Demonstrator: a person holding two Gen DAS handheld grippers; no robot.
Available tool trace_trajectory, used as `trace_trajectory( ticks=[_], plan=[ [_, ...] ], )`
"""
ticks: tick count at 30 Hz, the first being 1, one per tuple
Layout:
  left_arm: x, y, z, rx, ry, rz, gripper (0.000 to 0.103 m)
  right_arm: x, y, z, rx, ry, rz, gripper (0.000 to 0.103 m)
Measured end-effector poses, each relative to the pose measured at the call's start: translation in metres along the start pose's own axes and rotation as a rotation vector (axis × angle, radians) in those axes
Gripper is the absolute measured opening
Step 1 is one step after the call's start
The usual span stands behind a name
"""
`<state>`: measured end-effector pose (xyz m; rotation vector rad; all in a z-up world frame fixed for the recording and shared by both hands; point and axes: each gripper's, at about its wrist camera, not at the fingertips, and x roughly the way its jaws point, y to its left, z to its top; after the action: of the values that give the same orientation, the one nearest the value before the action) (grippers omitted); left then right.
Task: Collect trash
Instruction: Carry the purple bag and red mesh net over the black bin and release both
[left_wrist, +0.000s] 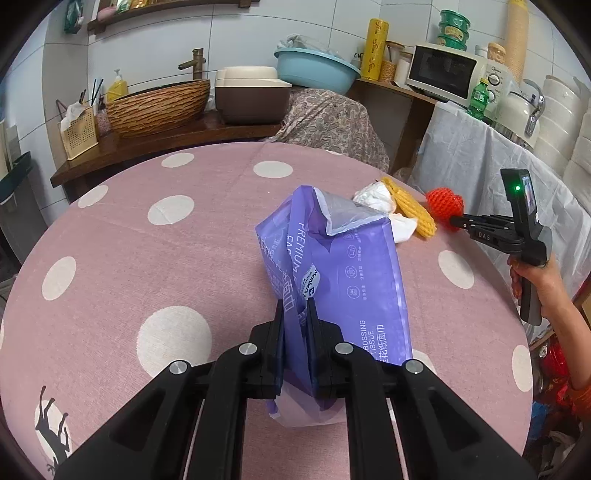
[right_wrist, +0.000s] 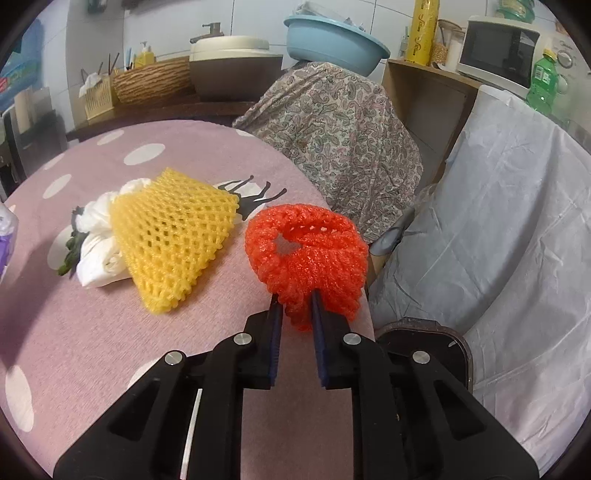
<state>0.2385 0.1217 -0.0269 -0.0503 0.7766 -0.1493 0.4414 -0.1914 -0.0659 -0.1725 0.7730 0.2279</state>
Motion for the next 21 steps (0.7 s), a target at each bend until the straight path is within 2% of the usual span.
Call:
trace_trajectory(
  ticks=[8, 15, 21],
  plan=[
    [-0.007, -0.032, -0.007, 0.033, -0.008, -0.041, 0.011, -0.052, -0.011, -0.031, 0.043, -0.079, 0.076, 0.012],
    [-0.008, -0.078, -0.008, 0.085, -0.016, -0.106, 0.011, -0.103, -0.022, -0.069, 0.084, -0.149, 0.13, 0.012],
    [0.001, -0.126, -0.009, 0.136, -0.001, -0.172, 0.011, -0.142, -0.034, -0.106, 0.126, -0.197, 0.121, 0.012]
  ],
)
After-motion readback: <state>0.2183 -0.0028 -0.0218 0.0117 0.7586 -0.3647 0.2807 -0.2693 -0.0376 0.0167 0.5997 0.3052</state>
